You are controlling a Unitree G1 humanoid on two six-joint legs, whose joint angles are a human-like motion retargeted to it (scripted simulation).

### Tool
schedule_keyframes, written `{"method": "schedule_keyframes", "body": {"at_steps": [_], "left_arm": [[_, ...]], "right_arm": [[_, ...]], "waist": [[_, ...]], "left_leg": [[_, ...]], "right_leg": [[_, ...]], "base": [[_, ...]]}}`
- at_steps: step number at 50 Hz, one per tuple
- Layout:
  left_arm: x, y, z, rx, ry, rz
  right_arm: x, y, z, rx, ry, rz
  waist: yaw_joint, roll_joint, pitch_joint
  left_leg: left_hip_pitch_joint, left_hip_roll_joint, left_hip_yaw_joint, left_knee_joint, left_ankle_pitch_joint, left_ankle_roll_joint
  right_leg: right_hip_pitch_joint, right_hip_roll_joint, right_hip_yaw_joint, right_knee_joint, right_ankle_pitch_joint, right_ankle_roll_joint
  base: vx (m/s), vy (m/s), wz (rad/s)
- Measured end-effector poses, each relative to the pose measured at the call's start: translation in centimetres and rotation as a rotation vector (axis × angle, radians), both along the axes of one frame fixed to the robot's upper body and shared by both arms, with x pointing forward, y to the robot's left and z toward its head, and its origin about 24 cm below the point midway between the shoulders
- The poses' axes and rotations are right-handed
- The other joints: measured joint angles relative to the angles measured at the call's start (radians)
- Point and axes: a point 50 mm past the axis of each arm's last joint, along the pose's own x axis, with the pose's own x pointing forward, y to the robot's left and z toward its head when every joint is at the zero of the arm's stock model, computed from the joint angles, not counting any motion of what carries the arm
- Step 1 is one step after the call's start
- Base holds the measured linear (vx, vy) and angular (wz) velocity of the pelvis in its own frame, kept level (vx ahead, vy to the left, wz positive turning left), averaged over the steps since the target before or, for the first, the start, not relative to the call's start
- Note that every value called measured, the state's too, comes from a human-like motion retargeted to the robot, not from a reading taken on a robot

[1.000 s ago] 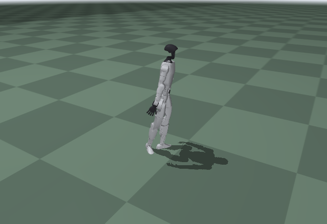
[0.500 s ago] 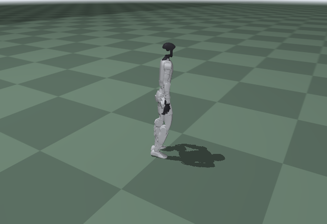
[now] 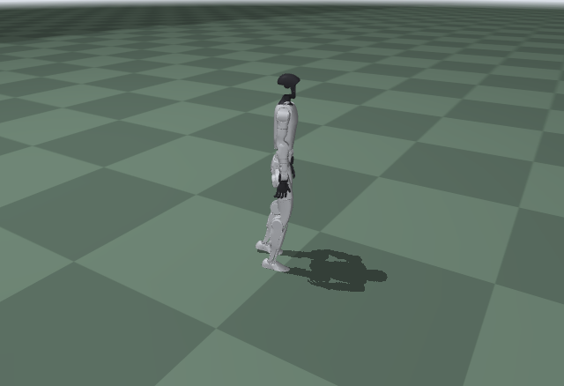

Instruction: In place motions

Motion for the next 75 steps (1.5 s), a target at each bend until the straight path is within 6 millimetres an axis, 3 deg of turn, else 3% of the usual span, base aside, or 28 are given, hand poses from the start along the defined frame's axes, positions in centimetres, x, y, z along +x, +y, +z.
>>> {"method": "schedule_keyframes", "body": {"at_steps": [2,4,5,8,10,12,17,19,23,27,30,34,40,43,45,49,50,52,55,60,65,67,68,70,71,75], "left_arm": [[0.1,0.1,0.0,0.011,0.01,-0.03],[0.2,0.4,0.1,0.015,0.015,-0.063],[0.3,0.6,0.1,0.021,0.013,-0.077],[0.4,1.3,0.2,0.038,0.028,-0.131],[0.3,1.8,0.3,0.034,0.059,-0.162],[0.2,2.5,0.5,0.029,0.09,-0.173],[-0.6,3.8,0.6,0.095,0.126,-0.183],[-1.7,3.8,0.6,0.105,0.147,-0.163],[-3.6,3.1,0.5,0.078,0.2,-0.115],[-4.5,2.9,0.5,0.079,0.223,-0.112],[-4.8,2.8,0.5,0.089,0.232,-0.124],[-4.7,2.8,0.5,0.092,0.23,-0.112],[-1.2,3.1,0.4,0.114,0.143,-0.165],[0.8,3.1,0.5,0.115,0.057,-0.163],[1.6,3.0,0.5,0.113,-0.001,-0.141],[2.0,3.1,0.5,0.129,-0.074,-0.061],[1.9,3.2,0.5,0.132,-0.08,-0.039],[1.3,3.5,0.5,0.132,-0.07,0.001],[0.4,3.4,0.4,0.137,-0.036,0.055],[-1.1,2.9,0.2,0.15,0.024,0.123],[-3.0,2.0,0.1,0.136,0.08,0.146],[-3.7,1.6,0.1,0.129,0.102,0.143],[-4.1,1.4,0.1,0.125,0.117,0.139],[-5.1,1.0,0.1,0.114,0.153,0.151],[-5.1,0.8,0.1,0.112,0.162,0.146],[-3.7,0.8,0.0,0.101,0.13,0.106]], "right_arm": [[0.6,0.1,0.0,0.006,-0.018,0.01],[1.3,0.2,0.1,0.011,-0.035,0.024],[1.7,0.3,0.1,0.014,-0.044,0.031],[3.4,0.6,0.4,0.032,-0.088,0.053],[4.4,0.8,0.5,0.047,-0.119,0.076],[5.2,1.3,0.6,0.056,-0.146,0.098],[5.1,0.9,0.6,0.05,-0.134,0.052],[4.5,0.1,0.6,0.035,-0.097,0.045],[4.0,-1.8,0.7,-0.045,-0.094,0.011],[3.4,-3.4,0.8,-0.109,-0.103,-0.088],[2.4,-4.2,0.8,-0.14,-0.078,-0.183],[0.7,-4.4,0.7,-0.169,-0.021,-0.261],[-3.6,-4.1,0.6,-0.188,0.105,-0.42],[-6.5,-3.3,0.8,-0.173,0.21,-0.508],[-8.3,-2.5,1.0,-0.158,0.285,-0.551],[-9.6,-0.7,1.0,-0.12,0.34,-0.566],[-9.5,-0.2,0.9,-0.104,0.336,-0.548],[-8.3,0.4,0.6,-0.071,0.297,-0.471],[-4.9,0.8,0.0,-0.029,0.184,-0.305],[2.4,0.9,0.1,0.008,-0.075,-0.045],[6.4,2.3,0.9,0.08,-0.221,0.016],[6.8,2.8,1.0,0.111,-0.239,-0.01],[6.7,2.9,1.0,0.125,-0.236,-0.023],[5.8,3.4,0.8,0.147,-0.203,-0.016],[5.2,3.5,0.6,0.141,-0.182,-0.026],[2.8,2.6,0.1,0.069,-0.116,-0.095]], "waist": [[0.012,0.004,0.007],[0.021,0.009,0.021],[0.021,0.012,0.028],[-0.071,0.048,0.046],[-0.174,0.09,0.051],[-0.236,0.097,0.056],[-0.225,0.121,0.079],[-0.192,0.13,0.064],[-0.146,0.168,0.035],[-0.127,0.218,0.024],[-0.116,0.224,-0.002],[-0.184,0.264,-0.043],[-0.305,0.353,-0.025],[-0.303,0.356,-0.048],[-0.28,0.319,-0.074],[-0.192,0.135,-0.112],[-0.169,0.085,-0.117],[-0.128,0.023,-0.107],[-0.088,-0.005,-0.061],[-0.059,-0.02,-0.006],[-0.025,0.048,0.052],[-0.026,0.078,0.069],[-0.066,0.091,0.056],[-0.118,0.116,0.012],[-0.135,0.121,0.002],[-0.15,0.135,0.024]], "left_leg": [[0.011,-0.023,-0.148,-0.017,0.019,-0.031],[0.028,-0.014,-0.174,-0.05,0.021,-0.065],[0.033,0.002,-0.138,-0.066,0.013,-0.08],[0.061,0.044,0.048,-0.12,-0.035,-0.015],[0.066,0.05,0.046,-0.15,-0.03,-0.016],[0.045,0.077,0.152,-0.146,-0.04,-0.034],[0.086,0.15,0.477,-0.179,-0.084,-0.06],[0.108,0.173,0.637,-0.198,-0.104,-0.081],[0.144,0.218,0.939,-0.223,-0.138,-0.134],[0.185,0.227,1.106,-0.259,-0.163,-0.18],[0.211,0.2,1.193,-0.28,-0.17,-0.218],[0.206,0.202,1.281,-0.275,-0.164,-0.254],[0.239,0.241,1.294,-0.271,-0.139,-0.284],[0.263,0.257,1.263,-0.242,-0.087,-0.28],[0.285,0.254,1.244,-0.197,-0.023,-0.25],[0.277,0.233,1.119,0.024,0.095,-0.051],[0.255,0.235,1.063,0.107,0.11,0.001],[0.172,0.255,0.912,0.277,0.079,-0.014],[0.017,0.211,0.607,0.427,0.074,-0.043],[-0.051,0.22,0.587,0.377,-0.047,0.024],[-0.034,0.169,0.412,0.008,-0.057,-0.068],[0.005,0.174,0.429,-0.117,0.09,-0.04],[0.01,0.127,0.331,-0.116,0.037,-0.021],[0.003,0.213,0.483,-0.1,0.03,-0.076],[0.005,0.207,0.478,-0.114,0.033,-0.075],[0.067,0.197,0.511,-0.164,0.023,-0.061]], "right_leg": [[-0.029,0.023,0.094,0.009,0.021,-0.006],[-0.057,0.059,0.2,0.014,0.047,-0.018],[-0.07,0.079,0.252,0.016,0.062,-0.023],[-0.107,0.13,0.336,0.012,0.11,-0.038],[-0.142,0.162,0.362,0.007,0.129,-0.051],[-0.179,0.166,0.39,0.003,0.13,-0.064],[-0.205,0.067,-0.06,0.033,0.015,-0.207],[-0.187,0.029,-0.264,0.051,-0.055,-0.235],[-0.118,-0.021,-0.636,0.101,-0.192,-0.247],[-0.011,-0.012,-0.942,0.116,-0.244,-0.196],[-0.005,0.012,-0.971,0.079,-0.14,-0.183],[-0.099,0.058,-0.779,0.04,-0.08,-0.23],[-0.081,0.105,-0.766,0.009,-0.078,-0.203],[-0.08,0.117,-0.725,-0.004,-0.095,-0.21],[-0.071,0.113,-0.684,-0.023,-0.101,-0.222],[-0.049,0.007,-0.54,-0.035,-0.094,-0.235],[-0.045,-0.025,-0.504,-0.033,-0.09,-0.237],[-0.04,-0.048,-0.433,-0.035,-0.08,-0.243],[-0.013,-0.027,-0.362,-0.066,-0.047,-0.254],[0.008,-0.02,-0.272,-0.094,0.002,-0.261],[0.064,0.093,-0.186,-0.122,0.032,-0.272],[0.094,0.136,-0.146,-0.129,0.033,-0.272],[0.096,0.137,-0.151,-0.13,0.031,-0.266],[0.072,0.142,-0.135,-0.124,0.031,-0.259],[0.064,0.138,-0.129,-0.12,0.032,-0.255],[0.08,0.144,-0.103,-0.106,0.035,-0.25]], "base": [[-0.17,0.2,-2.55],[-0.25,0.24,-2.81],[-0.34,0.29,-2.63],[-0.43,0.37,-1.77],[-0.42,0.44,-1.37],[-0.5,0.69,-2.51],[-0.4,0.75,-3.6],[-0.28,0.76,-4.23],[-0.36,0.85,-3.97],[-0.29,0.68,-3.23],[-0.26,0.54,-2.63],[-0.34,0.31,-1.41],[-0.26,0.13,-0.31],[-0.13,-0.05,-0.59],[0.01,-0.14,-0.92],[0.02,-0.17,-1.32],[-0.01,-0.19,-1.63],[-0.09,-0.21,-1.75],[-0.17,-0.1,-1.71],[-0.15,0.01,-1.69],[0.01,0.01,-1.74],[0.19,0.0,-1.09],[0.28,-0.02,-0.2],[0.24,-0.05,-0.26],[0.12,-0.04,-0.38],[0.09,0.0,-0.54]]}}
